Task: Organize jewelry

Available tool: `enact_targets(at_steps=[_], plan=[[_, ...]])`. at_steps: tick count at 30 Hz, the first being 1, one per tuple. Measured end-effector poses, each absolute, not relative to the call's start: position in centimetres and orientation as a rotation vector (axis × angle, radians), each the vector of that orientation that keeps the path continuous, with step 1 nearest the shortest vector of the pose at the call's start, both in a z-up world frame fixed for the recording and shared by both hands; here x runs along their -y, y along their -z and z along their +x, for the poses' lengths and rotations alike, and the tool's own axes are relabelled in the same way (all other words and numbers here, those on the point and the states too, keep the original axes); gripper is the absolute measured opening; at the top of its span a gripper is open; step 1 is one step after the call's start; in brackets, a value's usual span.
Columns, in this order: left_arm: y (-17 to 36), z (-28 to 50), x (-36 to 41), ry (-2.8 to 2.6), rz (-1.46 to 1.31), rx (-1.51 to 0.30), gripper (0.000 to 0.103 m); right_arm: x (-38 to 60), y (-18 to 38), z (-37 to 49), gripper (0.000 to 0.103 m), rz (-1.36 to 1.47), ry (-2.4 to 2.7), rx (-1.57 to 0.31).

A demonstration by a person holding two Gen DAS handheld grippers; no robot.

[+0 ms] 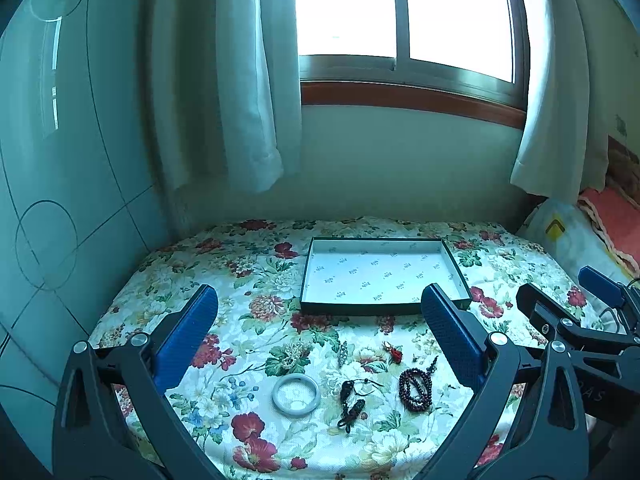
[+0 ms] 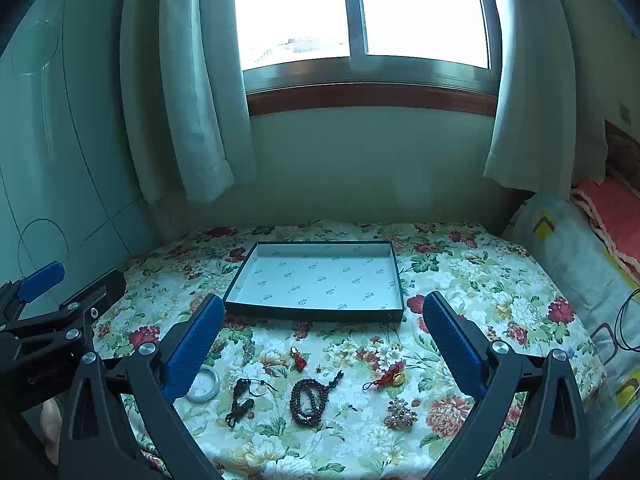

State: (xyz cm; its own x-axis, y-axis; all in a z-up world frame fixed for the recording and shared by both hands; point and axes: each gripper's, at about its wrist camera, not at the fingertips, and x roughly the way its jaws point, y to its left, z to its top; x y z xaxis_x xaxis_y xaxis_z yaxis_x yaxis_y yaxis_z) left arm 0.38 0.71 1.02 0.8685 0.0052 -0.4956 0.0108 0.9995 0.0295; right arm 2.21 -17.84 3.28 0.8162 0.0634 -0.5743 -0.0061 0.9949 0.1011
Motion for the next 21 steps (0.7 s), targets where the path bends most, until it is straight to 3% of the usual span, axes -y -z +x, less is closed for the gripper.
enact_targets(at_steps=[21], plan=[[-0.95,0.25,-0.88,0.002,0.031,-0.515,0.101,17.71,-3.44,2.16,0.099,0.094,-0.036,-0.614]])
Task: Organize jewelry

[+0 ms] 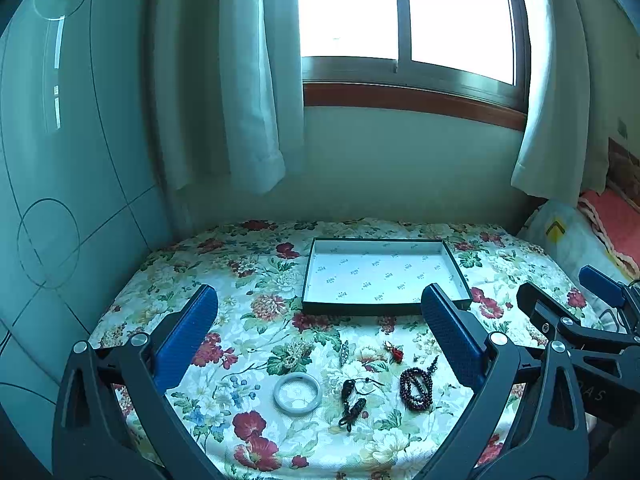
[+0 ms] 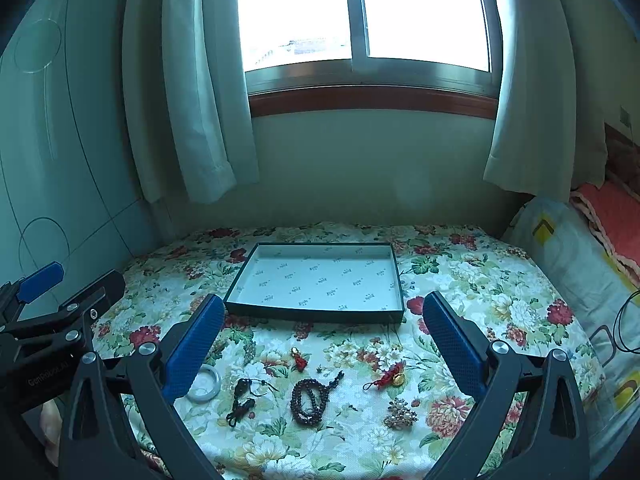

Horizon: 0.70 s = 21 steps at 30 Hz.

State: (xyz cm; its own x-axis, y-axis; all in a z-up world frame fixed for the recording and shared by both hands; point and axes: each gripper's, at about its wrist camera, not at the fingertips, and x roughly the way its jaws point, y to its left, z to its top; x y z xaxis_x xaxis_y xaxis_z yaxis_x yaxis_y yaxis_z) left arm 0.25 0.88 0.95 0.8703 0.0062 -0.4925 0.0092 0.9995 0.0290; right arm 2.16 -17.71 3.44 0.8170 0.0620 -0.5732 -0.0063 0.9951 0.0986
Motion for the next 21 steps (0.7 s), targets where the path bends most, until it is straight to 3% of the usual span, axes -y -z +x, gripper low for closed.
enact_targets(at_steps=[21], plan=[[-0.85,0.0,-1.59,0.0,0.025,-0.516,0.101,17.65,-3.64,2.05,0.099,0.093,-0.038,-0.617]])
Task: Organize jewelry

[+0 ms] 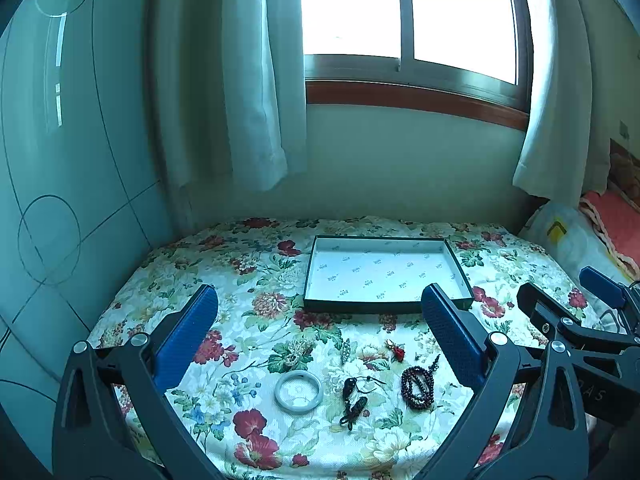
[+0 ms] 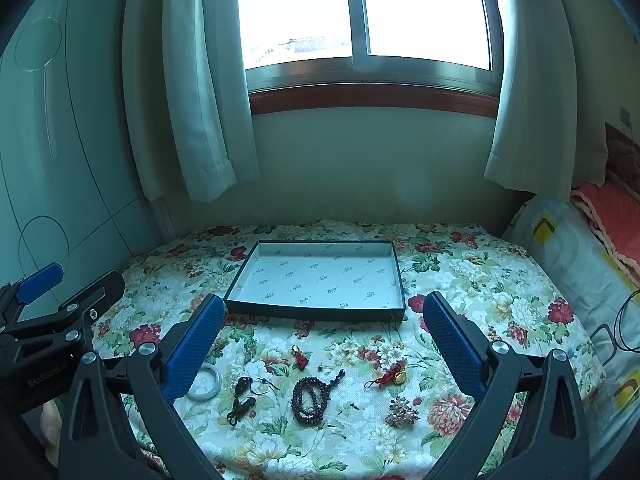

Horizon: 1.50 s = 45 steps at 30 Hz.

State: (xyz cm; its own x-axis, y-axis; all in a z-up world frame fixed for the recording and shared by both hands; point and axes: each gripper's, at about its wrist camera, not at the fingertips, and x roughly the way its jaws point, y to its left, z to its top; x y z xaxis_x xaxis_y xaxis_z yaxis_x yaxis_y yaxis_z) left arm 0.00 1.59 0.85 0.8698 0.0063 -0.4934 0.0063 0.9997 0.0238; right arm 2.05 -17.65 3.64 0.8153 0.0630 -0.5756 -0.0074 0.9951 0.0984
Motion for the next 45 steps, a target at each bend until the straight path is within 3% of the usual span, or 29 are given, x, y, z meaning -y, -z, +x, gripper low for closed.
enact_targets(at_steps=[16,31,38,45], plan=[[0.5,0.9,-1.7,0.008,0.03,-0.54,0.101,17.6,-1.9,2.7,0.099,0.085,-0.038,-0.641],[13.7,8.5,-5.3,-0.049,-0.045,-0.894,0.101,23.0,12.9,7.1,0.099,0.183,0.068,-1.003],[18.0,9.2,-5.5,-0.034,-0.033,-0.996,0.101,24.9,15.9,7.5,0.098,0.225,0.095,-1.059],[19.0,9.3,-5.9,-0.043,-0.023,-1.005,0.101,25.4,17.1,6.9,0.097,0.22,0.105,-1.071]])
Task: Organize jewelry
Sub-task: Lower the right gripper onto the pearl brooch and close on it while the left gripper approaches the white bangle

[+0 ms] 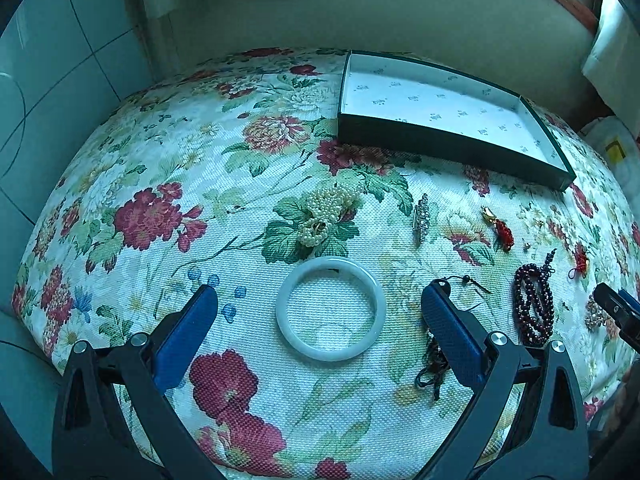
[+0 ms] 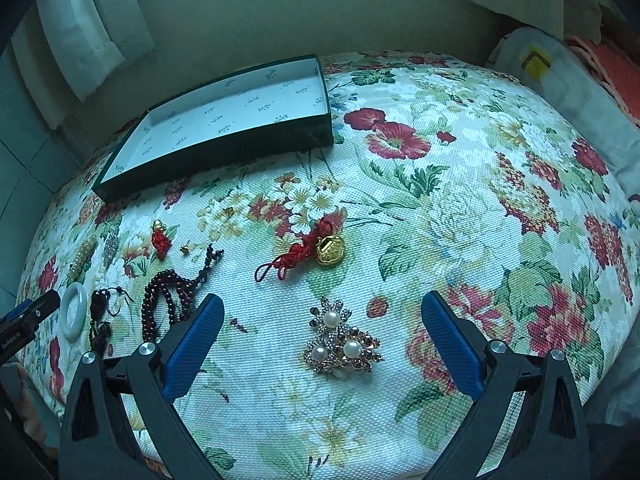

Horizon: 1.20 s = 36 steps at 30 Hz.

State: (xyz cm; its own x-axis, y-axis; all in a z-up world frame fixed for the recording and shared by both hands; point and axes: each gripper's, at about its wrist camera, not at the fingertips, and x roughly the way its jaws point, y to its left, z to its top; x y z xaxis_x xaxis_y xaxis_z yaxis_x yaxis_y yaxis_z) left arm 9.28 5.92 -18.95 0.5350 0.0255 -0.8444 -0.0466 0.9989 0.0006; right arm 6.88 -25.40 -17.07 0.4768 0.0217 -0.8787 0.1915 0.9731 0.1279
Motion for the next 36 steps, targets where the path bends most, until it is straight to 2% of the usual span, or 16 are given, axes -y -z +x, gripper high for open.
enact_targets(at_steps=[2,3,4,6,15,20,23,30,33,36], plan=[[19.0,9.3,-6.0,-0.044,-0.023,-1.006,0.101,25.4,17.3,6.8,0.095,0.209,0.102,-1.074],[19.0,9.3,-6.0,-0.045,-0.023,-1.006,0.101,25.3,17.3,6.8,0.089,0.199,0.101,-1.077],[19.0,9.4,-6.1,-0.044,-0.024,-1.004,0.101,25.2,17.4,6.8,0.074,0.191,0.098,-1.08],[19.0,9.3,-6.0,-0.041,-0.02,-1.003,0.101,25.2,17.7,6.9,0.063,0.189,0.096,-1.096],[19.2,9.3,-5.9,-0.04,-0.017,-1.005,0.1,25.5,18.5,6.9,0.063,0.189,0.092,-1.122],[19.3,9.3,-5.9,-0.042,-0.014,-1.01,0.1,25.3,18.5,6.5,0.051,0.144,0.095,-1.118],[19.5,9.3,-5.9,-0.044,-0.015,-1.015,0.1,25.3,18.4,6.1,0.04,0.113,0.1,-1.117],[19.7,9.2,-5.9,-0.045,-0.01,-1.021,0.1,25.3,18.0,5.8,0.039,0.122,0.092,-1.102],[19.8,9.2,-6.0,-0.046,-0.014,-1.025,0.1,25.3,17.5,6.0,0.022,0.134,0.078,-1.083],[20.0,9.2,-6.0,-0.041,-0.01,-1.032,0.1,25.3,17.5,6.4,0.021,0.13,0.073,-1.085]])
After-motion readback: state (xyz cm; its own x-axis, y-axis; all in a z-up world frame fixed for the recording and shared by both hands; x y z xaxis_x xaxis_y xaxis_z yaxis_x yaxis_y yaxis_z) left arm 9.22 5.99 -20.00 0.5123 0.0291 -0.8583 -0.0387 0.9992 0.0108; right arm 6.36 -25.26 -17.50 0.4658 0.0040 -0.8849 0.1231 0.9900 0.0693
